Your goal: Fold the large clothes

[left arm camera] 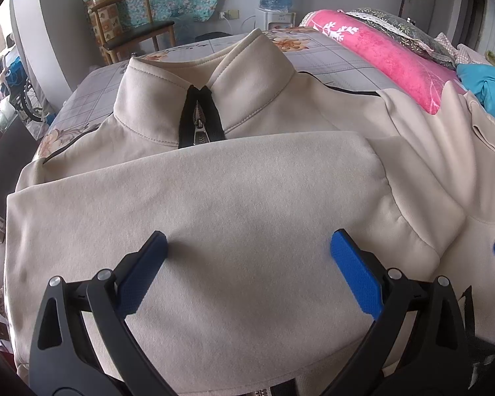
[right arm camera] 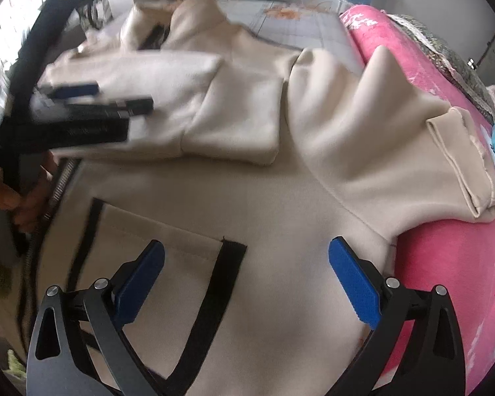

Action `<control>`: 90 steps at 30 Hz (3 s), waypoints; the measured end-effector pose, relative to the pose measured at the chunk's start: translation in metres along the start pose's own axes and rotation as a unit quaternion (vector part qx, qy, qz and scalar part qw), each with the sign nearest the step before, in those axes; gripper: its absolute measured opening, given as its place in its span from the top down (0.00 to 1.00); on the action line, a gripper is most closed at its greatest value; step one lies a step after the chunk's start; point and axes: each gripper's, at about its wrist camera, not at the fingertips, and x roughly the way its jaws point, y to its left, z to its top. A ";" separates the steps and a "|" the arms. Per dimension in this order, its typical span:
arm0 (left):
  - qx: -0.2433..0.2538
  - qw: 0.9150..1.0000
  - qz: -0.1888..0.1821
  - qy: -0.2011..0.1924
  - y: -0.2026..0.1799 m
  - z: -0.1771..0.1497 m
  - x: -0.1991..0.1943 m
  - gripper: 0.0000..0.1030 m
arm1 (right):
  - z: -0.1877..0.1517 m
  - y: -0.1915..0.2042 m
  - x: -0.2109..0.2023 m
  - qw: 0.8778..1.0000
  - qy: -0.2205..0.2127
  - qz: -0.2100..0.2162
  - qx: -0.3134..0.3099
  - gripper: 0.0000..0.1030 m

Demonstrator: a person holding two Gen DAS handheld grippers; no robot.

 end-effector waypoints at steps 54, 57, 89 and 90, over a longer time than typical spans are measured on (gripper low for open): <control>0.001 1.000 -0.002 -0.002 -0.001 0.000 0.001 0.06 | 0.013 -0.255 -0.126 0.940 -0.199 0.041 0.272 0.93; 0.002 1.000 -0.008 -0.002 0.000 0.001 0.001 0.06 | 0.014 -0.257 -0.176 0.911 -0.254 0.108 0.305 0.93; -0.098 0.987 -0.115 0.055 0.173 -0.077 -0.080 0.70 | 0.158 0.164 -0.109 0.920 -0.127 0.354 0.110 0.74; -0.098 0.986 -0.120 0.054 0.177 -0.080 -0.083 0.70 | 0.156 0.173 -0.100 0.923 -0.114 0.354 0.098 0.67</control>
